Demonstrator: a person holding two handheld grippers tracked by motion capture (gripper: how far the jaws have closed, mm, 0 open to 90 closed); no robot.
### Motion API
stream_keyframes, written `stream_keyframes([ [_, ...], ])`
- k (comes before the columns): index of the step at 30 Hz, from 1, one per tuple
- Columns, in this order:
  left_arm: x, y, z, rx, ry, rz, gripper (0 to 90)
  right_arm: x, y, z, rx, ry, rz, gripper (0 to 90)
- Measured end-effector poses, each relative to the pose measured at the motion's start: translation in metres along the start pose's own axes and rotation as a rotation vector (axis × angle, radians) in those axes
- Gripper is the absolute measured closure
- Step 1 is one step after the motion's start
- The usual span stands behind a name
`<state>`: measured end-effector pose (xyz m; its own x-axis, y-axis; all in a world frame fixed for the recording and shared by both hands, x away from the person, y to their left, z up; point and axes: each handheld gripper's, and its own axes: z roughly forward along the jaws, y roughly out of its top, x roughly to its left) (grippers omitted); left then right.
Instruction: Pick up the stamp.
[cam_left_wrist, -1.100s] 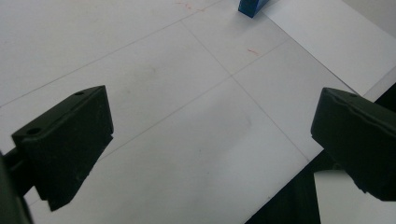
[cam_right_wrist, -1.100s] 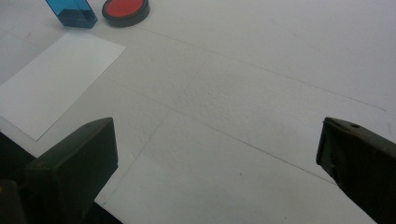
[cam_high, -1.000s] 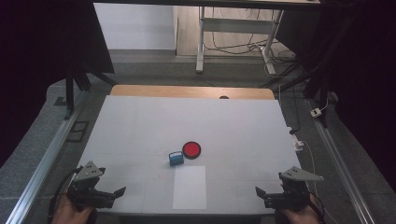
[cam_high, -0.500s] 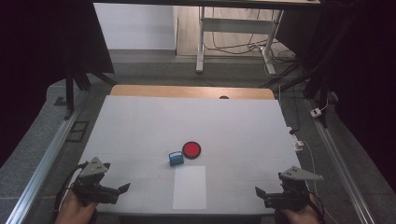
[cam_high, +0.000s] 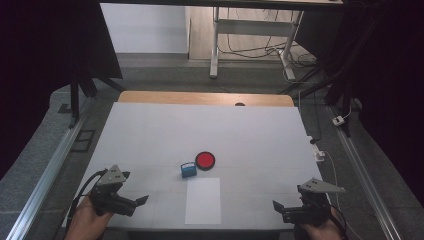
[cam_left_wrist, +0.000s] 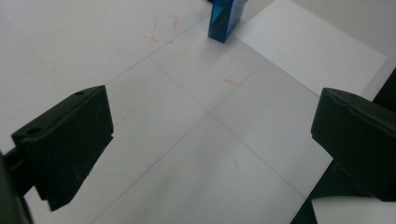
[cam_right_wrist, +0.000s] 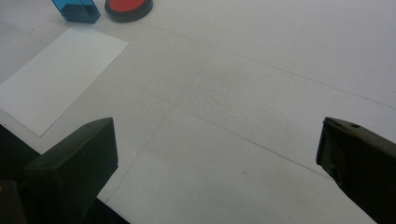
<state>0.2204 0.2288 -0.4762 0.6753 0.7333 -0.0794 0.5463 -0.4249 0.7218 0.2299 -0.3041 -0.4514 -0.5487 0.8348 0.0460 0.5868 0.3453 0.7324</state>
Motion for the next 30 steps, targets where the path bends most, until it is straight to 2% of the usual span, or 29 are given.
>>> stream_keyframes([
  [5,0.000,0.006,0.005,-0.015,-0.014,0.009,0.0,0.000,0.000,0.000,0.004,0.000,-0.001,0.0],
  [10,-0.002,0.012,0.013,0.009,-0.026,0.034,0.0,0.000,0.000,0.001,0.005,0.002,-0.003,0.0],
  [16,-0.002,0.021,0.021,0.004,-0.047,0.048,0.0,0.001,0.000,0.001,0.008,0.003,-0.005,0.0],
  [22,-0.002,0.028,0.029,0.022,-0.056,0.075,0.0,0.001,0.000,0.001,0.009,0.004,-0.007,0.0],
  [30,-0.001,0.036,0.042,0.032,-0.074,0.086,0.0,0.001,0.000,0.002,0.015,0.005,-0.011,0.0],
])
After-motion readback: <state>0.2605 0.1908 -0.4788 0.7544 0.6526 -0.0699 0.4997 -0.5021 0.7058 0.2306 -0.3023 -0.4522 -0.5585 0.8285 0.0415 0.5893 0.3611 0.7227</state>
